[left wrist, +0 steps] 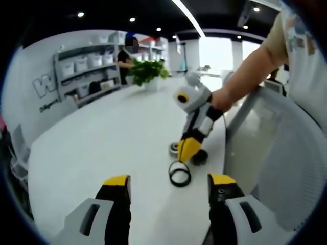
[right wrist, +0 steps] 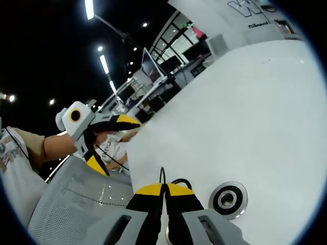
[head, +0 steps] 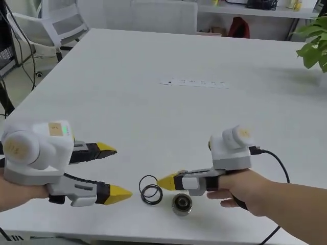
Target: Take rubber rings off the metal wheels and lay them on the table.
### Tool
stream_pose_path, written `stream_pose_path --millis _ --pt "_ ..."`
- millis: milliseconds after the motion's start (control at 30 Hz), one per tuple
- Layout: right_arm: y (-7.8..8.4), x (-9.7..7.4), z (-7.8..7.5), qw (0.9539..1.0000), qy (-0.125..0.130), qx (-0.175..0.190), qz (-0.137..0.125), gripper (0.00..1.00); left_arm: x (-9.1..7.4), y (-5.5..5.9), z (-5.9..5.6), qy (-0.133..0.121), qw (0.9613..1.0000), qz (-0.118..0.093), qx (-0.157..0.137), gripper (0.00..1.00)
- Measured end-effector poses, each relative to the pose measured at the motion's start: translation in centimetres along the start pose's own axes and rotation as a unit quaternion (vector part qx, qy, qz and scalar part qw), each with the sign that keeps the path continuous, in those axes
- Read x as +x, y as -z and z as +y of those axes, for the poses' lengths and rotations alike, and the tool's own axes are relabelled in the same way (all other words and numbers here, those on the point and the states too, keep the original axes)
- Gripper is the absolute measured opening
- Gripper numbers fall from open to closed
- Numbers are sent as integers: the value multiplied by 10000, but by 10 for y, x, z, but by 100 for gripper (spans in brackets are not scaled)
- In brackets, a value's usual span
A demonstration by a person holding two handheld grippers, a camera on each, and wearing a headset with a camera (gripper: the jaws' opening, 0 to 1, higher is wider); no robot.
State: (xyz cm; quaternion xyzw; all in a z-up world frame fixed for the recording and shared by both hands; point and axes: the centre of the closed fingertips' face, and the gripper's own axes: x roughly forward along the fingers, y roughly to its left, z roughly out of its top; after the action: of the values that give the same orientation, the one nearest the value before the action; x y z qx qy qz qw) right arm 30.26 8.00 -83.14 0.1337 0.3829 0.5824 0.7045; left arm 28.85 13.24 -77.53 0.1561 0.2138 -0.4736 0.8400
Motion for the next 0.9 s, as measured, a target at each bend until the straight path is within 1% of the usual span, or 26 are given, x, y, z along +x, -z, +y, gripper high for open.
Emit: stream_pose_path --millis 133,267,500,767,900 --pt "3 1 0 10000 1 53 46 0 -1 1 1 -17 10000 0 -12 62" --pt "8 2 -4 9998 92 68 131 0 -1 2 1 -19 10000 10 -21 62" --pt "11 2 -9 9996 190 83 182 0 -2 3 1 -38 10000 14 -32 62" --pt "13 2 -16 9992 335 82 219 0 -4 6 2 -69 9999 51 -58 61" --pt "14 2 -18 9989 396 39 248 0 -3 7 2 -76 9999 66 -58 61"
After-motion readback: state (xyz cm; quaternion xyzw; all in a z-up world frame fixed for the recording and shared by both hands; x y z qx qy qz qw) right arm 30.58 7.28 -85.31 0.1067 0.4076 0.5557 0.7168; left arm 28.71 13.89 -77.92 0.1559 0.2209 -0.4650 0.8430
